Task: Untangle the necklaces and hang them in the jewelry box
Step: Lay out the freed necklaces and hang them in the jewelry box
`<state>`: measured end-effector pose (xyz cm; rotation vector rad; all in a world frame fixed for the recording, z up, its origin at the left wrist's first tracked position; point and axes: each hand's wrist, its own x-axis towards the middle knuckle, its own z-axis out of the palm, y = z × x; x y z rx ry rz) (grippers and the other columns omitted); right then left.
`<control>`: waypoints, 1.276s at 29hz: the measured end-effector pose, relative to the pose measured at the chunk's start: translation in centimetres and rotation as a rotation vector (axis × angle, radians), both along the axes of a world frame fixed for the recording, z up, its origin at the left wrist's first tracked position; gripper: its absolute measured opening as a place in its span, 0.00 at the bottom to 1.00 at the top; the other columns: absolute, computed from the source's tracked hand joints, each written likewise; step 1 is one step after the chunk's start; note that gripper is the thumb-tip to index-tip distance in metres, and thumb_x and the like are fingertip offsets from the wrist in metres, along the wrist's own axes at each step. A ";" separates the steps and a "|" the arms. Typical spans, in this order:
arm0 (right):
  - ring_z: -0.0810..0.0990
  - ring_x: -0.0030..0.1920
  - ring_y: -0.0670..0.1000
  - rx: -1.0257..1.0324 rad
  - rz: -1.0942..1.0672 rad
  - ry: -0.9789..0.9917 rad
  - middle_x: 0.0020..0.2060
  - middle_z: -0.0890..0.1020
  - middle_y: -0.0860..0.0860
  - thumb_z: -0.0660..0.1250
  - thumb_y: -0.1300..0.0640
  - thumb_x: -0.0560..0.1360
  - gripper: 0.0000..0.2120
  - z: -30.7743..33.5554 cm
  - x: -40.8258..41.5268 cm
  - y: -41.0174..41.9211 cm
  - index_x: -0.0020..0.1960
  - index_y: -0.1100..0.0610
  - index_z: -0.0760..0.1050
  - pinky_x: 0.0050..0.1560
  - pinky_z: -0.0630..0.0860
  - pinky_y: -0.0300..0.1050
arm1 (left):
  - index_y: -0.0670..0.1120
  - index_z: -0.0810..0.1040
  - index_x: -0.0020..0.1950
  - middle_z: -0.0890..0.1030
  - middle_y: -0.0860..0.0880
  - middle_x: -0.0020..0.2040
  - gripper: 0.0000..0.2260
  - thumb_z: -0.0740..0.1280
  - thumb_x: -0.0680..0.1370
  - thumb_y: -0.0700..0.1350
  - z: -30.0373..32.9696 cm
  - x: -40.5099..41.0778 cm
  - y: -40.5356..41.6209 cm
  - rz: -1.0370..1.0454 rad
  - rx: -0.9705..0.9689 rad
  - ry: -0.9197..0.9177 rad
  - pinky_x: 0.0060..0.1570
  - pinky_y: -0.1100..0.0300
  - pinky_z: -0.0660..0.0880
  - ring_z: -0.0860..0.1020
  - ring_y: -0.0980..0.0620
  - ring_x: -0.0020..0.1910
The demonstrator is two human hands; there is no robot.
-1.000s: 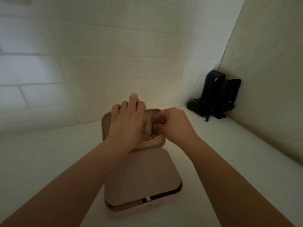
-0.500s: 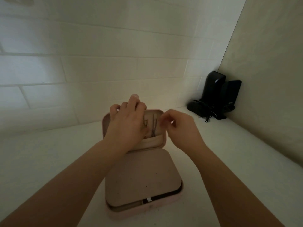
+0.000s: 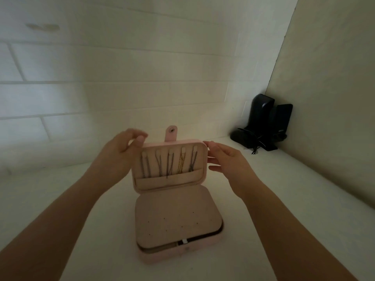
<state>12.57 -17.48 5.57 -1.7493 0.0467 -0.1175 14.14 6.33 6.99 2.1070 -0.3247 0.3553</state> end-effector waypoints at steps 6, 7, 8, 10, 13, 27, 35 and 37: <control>0.81 0.52 0.46 0.005 0.036 -0.039 0.50 0.84 0.48 0.63 0.50 0.76 0.13 0.5 -3.2 -0.8 0.58 0.51 0.78 0.55 0.75 0.44 | 0.57 0.77 0.46 0.81 0.53 0.49 0.15 0.52 0.77 0.58 -2.4 -4.6 -0.4 -0.095 -0.370 0.285 0.56 0.57 0.72 0.78 0.54 0.51; 0.81 0.52 0.45 -0.006 0.049 -0.049 0.51 0.84 0.47 0.64 0.50 0.75 0.13 0.4 -3.9 -1.0 0.57 0.50 0.78 0.55 0.74 0.43 | 0.60 0.77 0.46 0.80 0.56 0.50 0.14 0.53 0.77 0.59 -2.8 -5.3 -0.3 -0.101 -0.389 0.284 0.59 0.56 0.70 0.77 0.55 0.53; 0.81 0.53 0.45 -0.017 0.055 -0.056 0.51 0.83 0.47 0.65 0.51 0.75 0.12 0.1 -4.7 -1.3 0.57 0.50 0.78 0.56 0.74 0.42 | 0.63 0.77 0.46 0.80 0.59 0.50 0.13 0.53 0.77 0.61 -3.3 -5.9 -0.3 -0.124 -0.380 0.258 0.60 0.57 0.69 0.76 0.59 0.55; 0.80 0.53 0.42 -0.026 0.056 -0.073 0.51 0.83 0.45 0.67 0.52 0.73 0.12 -0.5 -6.5 -1.9 0.56 0.50 0.79 0.55 0.74 0.38 | 0.68 0.75 0.46 0.78 0.68 0.49 0.12 0.53 0.75 0.64 -4.2 -7.5 -0.1 -0.158 -0.263 0.201 0.59 0.64 0.67 0.73 0.72 0.52; 0.81 0.50 0.40 0.012 0.064 -0.092 0.49 0.84 0.46 0.68 0.61 0.73 0.11 -2.3 -8.9 -2.4 0.55 0.53 0.79 0.50 0.74 0.31 | 0.69 0.69 0.55 0.68 0.72 0.60 0.17 0.52 0.70 0.71 -5.9 -9.8 0.6 -0.205 -0.111 0.151 0.58 0.80 0.59 0.63 0.83 0.55; 0.77 0.49 0.29 -0.187 -0.037 -0.098 0.53 0.80 0.43 0.67 0.64 0.74 0.17 -7.2 -14.7 -1.0 0.59 0.49 0.76 0.48 0.68 0.22 | 0.43 0.64 0.67 0.60 0.52 0.68 0.35 0.63 0.66 0.61 -10.6 -15.0 -1.9 -0.063 0.143 -0.112 0.64 0.74 0.56 0.59 0.64 0.65; 0.79 0.49 0.48 -0.198 -0.071 -0.093 0.50 0.77 0.44 0.76 0.59 0.64 0.24 -7.4 -14.6 1.5 0.51 0.43 0.67 0.48 0.78 0.39 | 0.40 0.67 0.56 0.69 0.38 0.62 0.37 0.64 0.58 0.66 -10.3 -15.0 -4.9 0.194 0.174 -0.117 0.55 0.46 0.72 0.73 0.35 0.58; 0.80 0.49 0.49 -0.236 -0.101 -0.114 0.48 0.80 0.46 0.75 0.53 0.62 0.26 -7.9 -14.6 1.8 0.53 0.38 0.67 0.50 0.78 0.43 | 0.44 0.65 0.54 0.70 0.38 0.61 0.34 0.64 0.57 0.65 -10.2 -14.9 -4.8 0.200 0.124 -0.117 0.51 0.46 0.75 0.76 0.36 0.56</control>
